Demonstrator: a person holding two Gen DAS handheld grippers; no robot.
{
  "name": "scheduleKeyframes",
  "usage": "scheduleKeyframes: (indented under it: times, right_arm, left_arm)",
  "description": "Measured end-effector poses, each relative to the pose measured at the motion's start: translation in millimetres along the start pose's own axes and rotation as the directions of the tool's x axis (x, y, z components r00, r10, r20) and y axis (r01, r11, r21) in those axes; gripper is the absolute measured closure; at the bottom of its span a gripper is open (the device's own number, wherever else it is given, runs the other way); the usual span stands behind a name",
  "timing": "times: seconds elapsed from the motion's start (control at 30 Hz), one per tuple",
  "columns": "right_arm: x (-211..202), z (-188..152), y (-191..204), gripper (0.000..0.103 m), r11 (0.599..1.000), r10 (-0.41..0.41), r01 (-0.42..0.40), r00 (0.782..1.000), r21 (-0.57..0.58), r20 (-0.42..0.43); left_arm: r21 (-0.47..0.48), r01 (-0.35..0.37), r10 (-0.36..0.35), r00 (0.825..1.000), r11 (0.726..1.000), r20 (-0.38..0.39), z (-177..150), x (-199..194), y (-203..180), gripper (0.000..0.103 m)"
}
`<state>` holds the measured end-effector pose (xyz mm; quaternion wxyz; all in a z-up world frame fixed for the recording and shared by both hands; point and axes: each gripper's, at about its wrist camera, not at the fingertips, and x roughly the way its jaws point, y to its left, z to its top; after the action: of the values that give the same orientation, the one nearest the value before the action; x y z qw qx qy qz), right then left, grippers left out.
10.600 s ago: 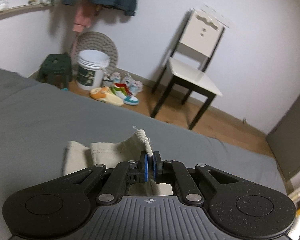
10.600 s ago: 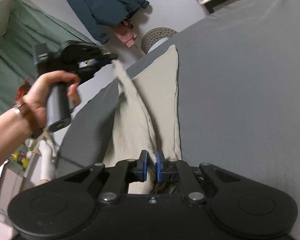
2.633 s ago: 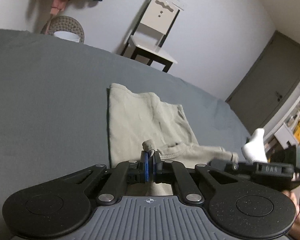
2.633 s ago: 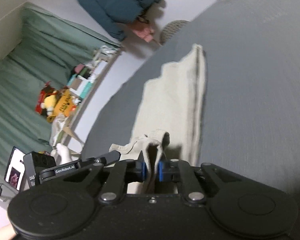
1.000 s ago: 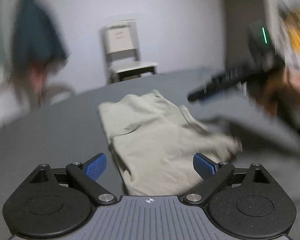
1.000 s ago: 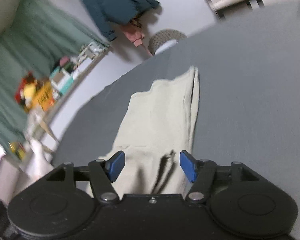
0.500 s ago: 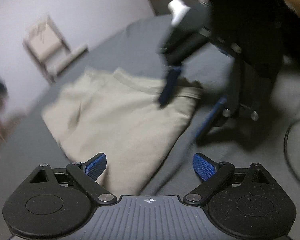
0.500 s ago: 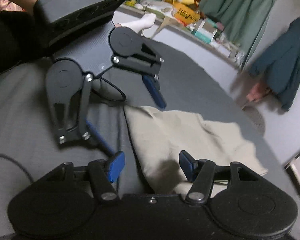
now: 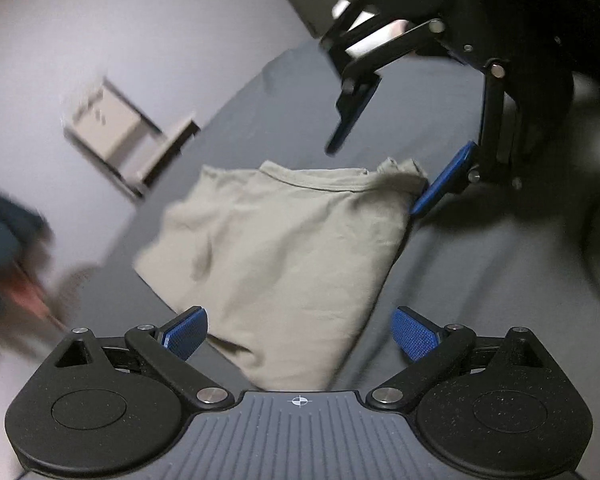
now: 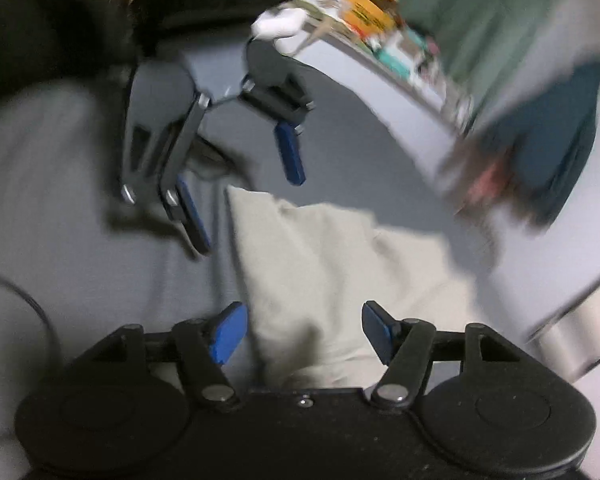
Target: Fold clothes
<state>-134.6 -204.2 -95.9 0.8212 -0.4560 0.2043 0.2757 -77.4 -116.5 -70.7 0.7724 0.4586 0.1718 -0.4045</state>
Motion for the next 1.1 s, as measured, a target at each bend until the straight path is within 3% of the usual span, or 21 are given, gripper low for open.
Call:
scheduleKeyframes:
  times: [0.13, 0.27, 0.37, 0.5, 0.63, 0.73, 0.8, 0.9, 1.0, 1.1]
  right_arm:
    - [16.6, 1.7, 26.4, 0.044, 0.98, -0.04, 0.021, 0.995, -0.197, -0.094]
    - [34.7, 9.5, 45.8, 0.043, 0.954, -0.137, 0.099, 0.984, -0.283, -0.118]
    - [42.0, 10.2, 55.3, 0.045, 0.928, -0.181, 0.142, 0.98, -0.345, -0.086]
    - [40.7, 14.4, 42.3, 0.052, 0.941, -0.214, 0.188, 0.975, -0.283, -0.064]
    - [36.9, 16.6, 32.3, 0.058, 0.952, -0.229, 0.213, 0.972, -0.222, -0.048]
    - [34.1, 18.2, 24.7, 0.065, 0.957, -0.24, 0.23, 0.97, -0.176, -0.038]
    - [32.2, 19.3, 19.7, 0.069, 0.96, -0.248, 0.241, 0.968, -0.145, -0.031]
    - [29.0, 20.0, 12.7, 0.071, 0.961, -0.259, 0.255, 0.966, -0.104, -0.024]
    - [25.1, 18.5, 6.8, 0.072, 0.962, -0.265, 0.263, 0.964, -0.078, -0.024]
    - [21.1, 17.1, 1.0, 0.072, 0.961, -0.271, 0.27, 0.962, -0.052, -0.024]
  left_arm:
    - [0.053, -0.005, 0.004, 1.0, 0.999, 0.004, 19.3, 6.0, 1.7, 0.004]
    - [0.099, -0.028, 0.029, 1.0, 0.995, -0.008, 28.9, 16.3, 5.6, 0.004]
    - [0.14, -0.017, 0.019, 1.0, 0.99, -0.013, 33.2, 23.2, 2.7, 0.004]
    - [0.211, -0.043, 0.048, 0.999, 0.977, -0.02, 38.1, 32.4, -5.5, 0.004]
    - [0.321, -0.078, 0.104, 0.993, 0.944, -0.062, 40.2, 45.5, -16.9, 0.004]
    - [0.309, -0.078, 0.104, 0.992, 0.948, -0.071, 42.6, 46.7, -16.2, 0.005]
    - [0.273, -0.07, 0.097, 0.992, 0.959, -0.085, 44.6, 45.1, -12.6, 0.014]
    - [0.23, -0.055, 0.09, 0.986, 0.972, -0.143, 44.1, 50.4, -6.5, 0.056]
    - [0.181, -0.059, 0.092, 0.98, 0.982, -0.179, 42.5, 55.6, 0.9, 0.084]
    - [0.109, -0.087, 0.105, 0.981, 0.99, -0.164, 43.1, 53.3, 10.5, 0.091]
